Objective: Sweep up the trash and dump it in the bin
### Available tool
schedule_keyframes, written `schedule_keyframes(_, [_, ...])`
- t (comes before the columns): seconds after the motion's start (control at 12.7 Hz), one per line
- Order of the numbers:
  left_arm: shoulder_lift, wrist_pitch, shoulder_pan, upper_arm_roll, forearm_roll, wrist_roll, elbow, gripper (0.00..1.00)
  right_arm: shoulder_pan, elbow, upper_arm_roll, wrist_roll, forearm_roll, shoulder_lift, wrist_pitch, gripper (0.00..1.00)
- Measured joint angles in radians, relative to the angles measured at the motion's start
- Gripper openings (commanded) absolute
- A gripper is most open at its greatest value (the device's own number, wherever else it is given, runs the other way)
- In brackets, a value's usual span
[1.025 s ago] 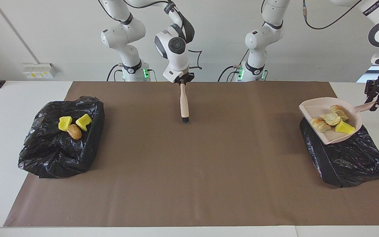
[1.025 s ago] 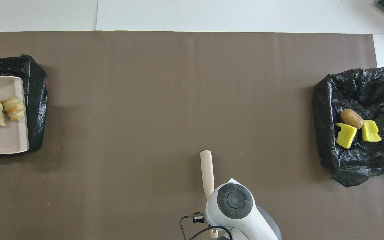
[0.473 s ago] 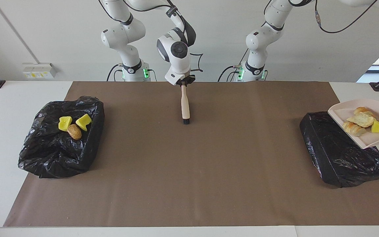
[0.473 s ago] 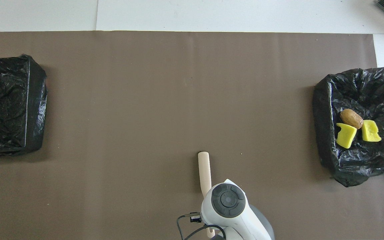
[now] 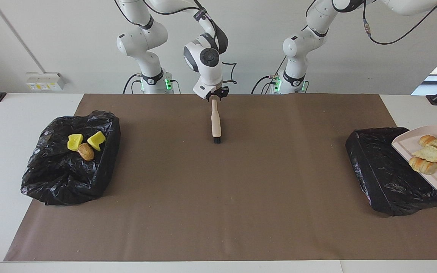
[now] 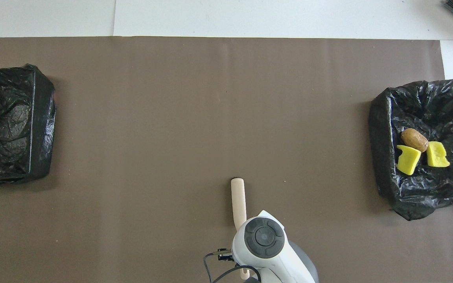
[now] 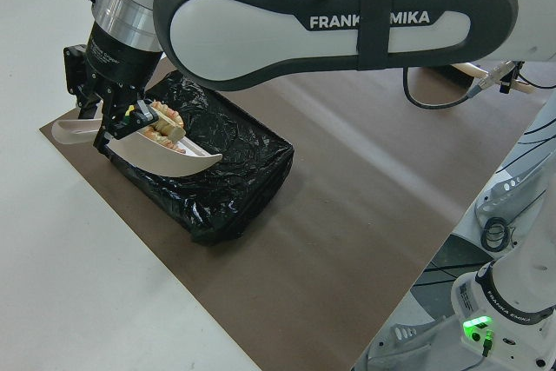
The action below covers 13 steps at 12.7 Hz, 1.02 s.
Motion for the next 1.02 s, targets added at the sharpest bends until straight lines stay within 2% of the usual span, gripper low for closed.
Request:
schedule_keyframes(0.24, [0.0, 0.0, -0.029, 0.0, 0.106, -0.03, 0.0, 0.0, -0.035, 0.075, -0.003, -0.001, 0.0, 0.002, -0.041, 1.0])
schedule_keyframes(0.63, [-0.001, 0.001, -0.059, 0.001, 0.262, -0.051, 0.014, 0.0, -0.214, 0.237, -0.008, -0.028, -0.001, 0.001, -0.149, 1.0])
schedule_keyframes(1.02, [-0.047, -0.052, -0.077, -0.007, 0.287, -0.053, 0.045, 0.0, -0.364, 0.355, -0.013, -0.031, -0.011, 0.0, -0.182, 1.0])
